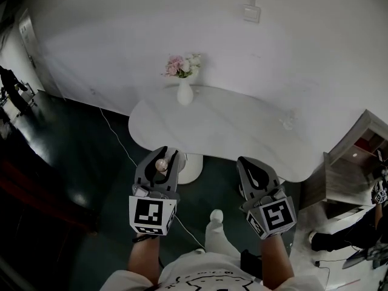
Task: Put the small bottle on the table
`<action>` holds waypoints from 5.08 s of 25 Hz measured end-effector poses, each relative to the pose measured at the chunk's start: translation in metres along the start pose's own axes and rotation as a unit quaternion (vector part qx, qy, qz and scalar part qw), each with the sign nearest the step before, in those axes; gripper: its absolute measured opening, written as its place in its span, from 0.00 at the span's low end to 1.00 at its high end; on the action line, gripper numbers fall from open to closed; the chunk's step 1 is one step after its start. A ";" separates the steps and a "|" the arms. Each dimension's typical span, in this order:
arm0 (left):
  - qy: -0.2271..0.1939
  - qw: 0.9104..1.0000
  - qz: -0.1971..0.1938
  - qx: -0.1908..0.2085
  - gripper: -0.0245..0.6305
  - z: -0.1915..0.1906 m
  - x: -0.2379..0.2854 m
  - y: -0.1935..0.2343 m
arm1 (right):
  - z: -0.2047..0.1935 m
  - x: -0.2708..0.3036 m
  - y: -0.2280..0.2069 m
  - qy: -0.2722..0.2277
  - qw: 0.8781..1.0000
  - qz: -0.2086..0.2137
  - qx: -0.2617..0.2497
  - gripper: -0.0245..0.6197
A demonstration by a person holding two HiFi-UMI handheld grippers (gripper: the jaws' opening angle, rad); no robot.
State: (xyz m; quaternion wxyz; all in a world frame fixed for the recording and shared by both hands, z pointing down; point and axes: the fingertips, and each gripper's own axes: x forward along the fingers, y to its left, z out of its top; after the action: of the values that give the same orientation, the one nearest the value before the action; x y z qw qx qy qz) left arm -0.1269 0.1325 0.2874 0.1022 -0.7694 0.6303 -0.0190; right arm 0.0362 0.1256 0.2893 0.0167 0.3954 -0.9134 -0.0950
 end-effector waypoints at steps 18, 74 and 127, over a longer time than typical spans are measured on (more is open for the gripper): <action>0.016 1.000 0.018 0.002 0.19 -0.050 0.174 0.073 | -0.043 0.173 -0.097 0.001 1.000 0.028 0.009 0.04; 0.217 0.969 -0.104 -0.049 0.19 -0.302 0.518 0.062 | -0.248 0.393 -0.270 0.128 0.980 -0.006 0.152 0.04; 0.314 0.933 -0.170 -0.052 0.21 -0.413 0.566 0.027 | -0.299 0.394 -0.271 0.188 0.965 -0.012 0.185 0.04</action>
State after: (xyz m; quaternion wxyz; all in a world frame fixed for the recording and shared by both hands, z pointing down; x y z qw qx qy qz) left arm -0.1019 -0.4785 0.6300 -0.1463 -0.8240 0.4901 -0.2438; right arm -0.0082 -0.3893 0.5145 0.1137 0.4132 -0.8908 0.1513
